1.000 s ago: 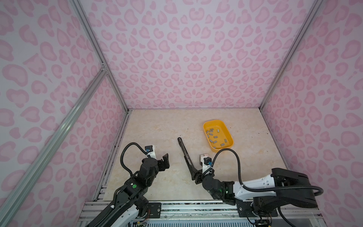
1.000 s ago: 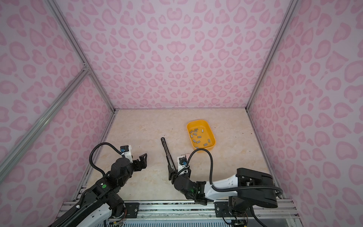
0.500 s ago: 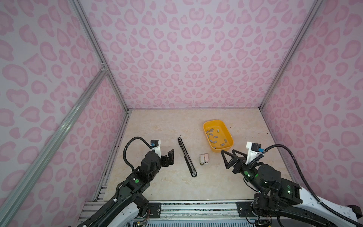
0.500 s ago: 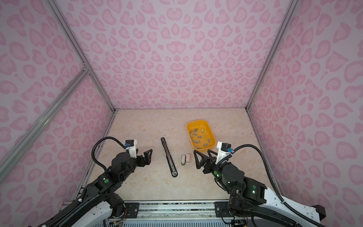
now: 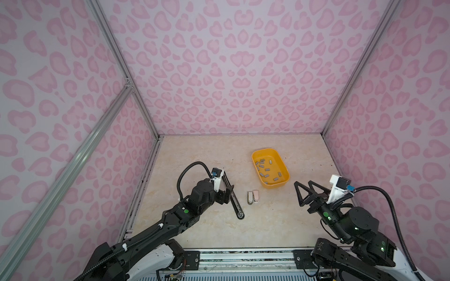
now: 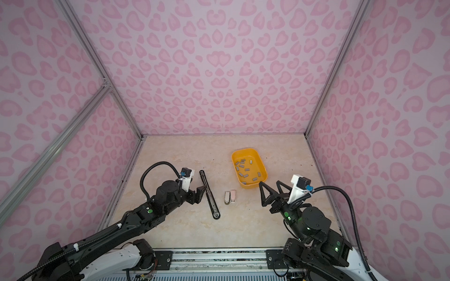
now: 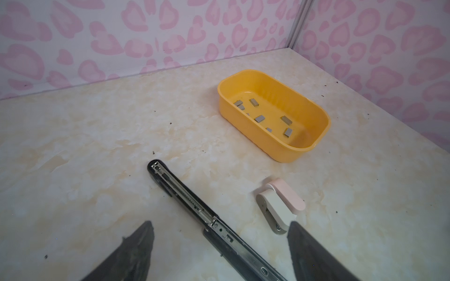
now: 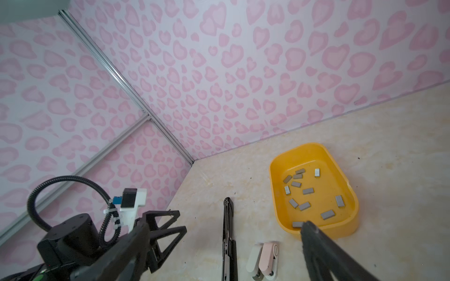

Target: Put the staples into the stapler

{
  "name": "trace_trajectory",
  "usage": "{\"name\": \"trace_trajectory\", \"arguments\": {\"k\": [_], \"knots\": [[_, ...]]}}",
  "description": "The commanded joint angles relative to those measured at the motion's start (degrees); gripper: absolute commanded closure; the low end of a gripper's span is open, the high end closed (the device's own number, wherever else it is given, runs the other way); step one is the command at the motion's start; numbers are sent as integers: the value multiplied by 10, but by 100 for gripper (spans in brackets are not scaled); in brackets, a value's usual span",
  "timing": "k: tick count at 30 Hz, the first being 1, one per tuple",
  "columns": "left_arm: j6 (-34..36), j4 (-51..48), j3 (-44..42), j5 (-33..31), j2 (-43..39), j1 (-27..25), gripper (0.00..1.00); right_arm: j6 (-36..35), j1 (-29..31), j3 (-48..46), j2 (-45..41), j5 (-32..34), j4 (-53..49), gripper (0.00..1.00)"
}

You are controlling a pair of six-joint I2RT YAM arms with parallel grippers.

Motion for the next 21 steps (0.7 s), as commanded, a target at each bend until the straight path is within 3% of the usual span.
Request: {"name": "trace_trajectory", "arguments": {"k": [1,4,6,10,13,17,21], "knots": [[109,86,10,50,39,-10,27,-14,-6,-4,8,-45,-3,6],[227,91,5,107,61,-38,24,-9,-8,-2,76,-33,9,8],[289,111,-9,121,69,-49,25,-7,-20,0,125,-68,25,8],[380,74,31,111,119,-49,29,0,-77,-44,159,-103,51,5],[428,-3,90,120,164,-49,37,5,-133,-103,157,-148,91,11],[489,15,100,153,203,-47,42,-2,-167,-142,170,-157,99,29],[463,4,126,173,208,-45,48,-1,-167,-168,210,-186,128,35]]}}
